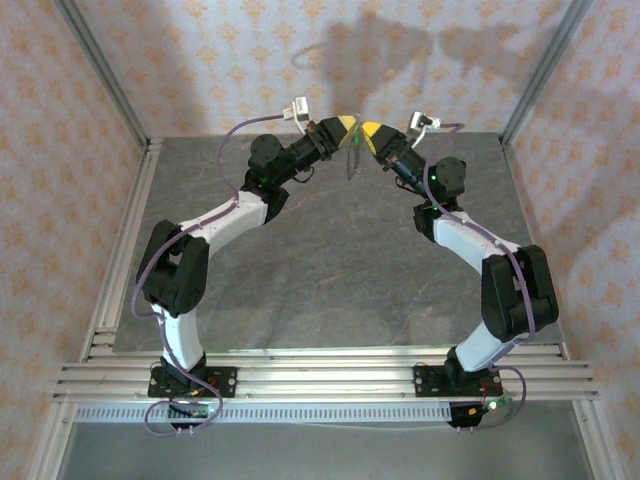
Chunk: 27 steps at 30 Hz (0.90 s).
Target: Put the keys on the keyring
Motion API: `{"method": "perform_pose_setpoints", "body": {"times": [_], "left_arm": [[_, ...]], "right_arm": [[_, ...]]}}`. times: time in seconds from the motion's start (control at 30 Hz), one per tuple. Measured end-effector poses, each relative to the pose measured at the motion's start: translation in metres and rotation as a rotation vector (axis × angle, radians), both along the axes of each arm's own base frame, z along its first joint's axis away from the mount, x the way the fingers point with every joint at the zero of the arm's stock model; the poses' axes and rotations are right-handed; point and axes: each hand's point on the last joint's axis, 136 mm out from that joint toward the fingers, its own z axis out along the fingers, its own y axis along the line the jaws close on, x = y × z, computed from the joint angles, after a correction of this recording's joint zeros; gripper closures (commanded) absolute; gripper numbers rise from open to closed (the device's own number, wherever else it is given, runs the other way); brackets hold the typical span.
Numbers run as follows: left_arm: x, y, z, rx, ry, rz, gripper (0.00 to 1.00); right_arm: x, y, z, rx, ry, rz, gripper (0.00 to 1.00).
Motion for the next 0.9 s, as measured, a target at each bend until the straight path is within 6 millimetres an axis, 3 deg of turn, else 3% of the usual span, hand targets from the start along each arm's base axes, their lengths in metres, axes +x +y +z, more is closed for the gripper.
{"method": "perform_pose_setpoints", "body": {"times": [0.37, 0.6, 0.63, 0.73, 0.9], "left_arm": [[0.001, 0.0, 0.0, -0.002, 0.0, 0.005, 1.0], [0.001, 0.0, 0.0, -0.002, 0.0, 0.005, 1.0], [0.001, 0.0, 0.0, -0.002, 0.0, 0.005, 1.0], [0.001, 0.0, 0.0, -0.002, 0.0, 0.005, 1.0], [0.001, 0.0, 0.0, -0.002, 0.0, 0.005, 1.0]], "right_arm": [[0.003, 0.001, -0.026, -0.041, 0.072, -0.009, 1.0], [0.002, 0.001, -0.027, -0.048, 0.081, -0.006, 1.0], [0.001, 0.001, -0.028, -0.049, 0.08, -0.007, 0.97], [-0.001, -0.003, -0.029, -0.052, 0.079, -0.02, 0.73], [0.005, -0.021, -0.024, -0.033, 0.078, -0.072, 0.67]]}}
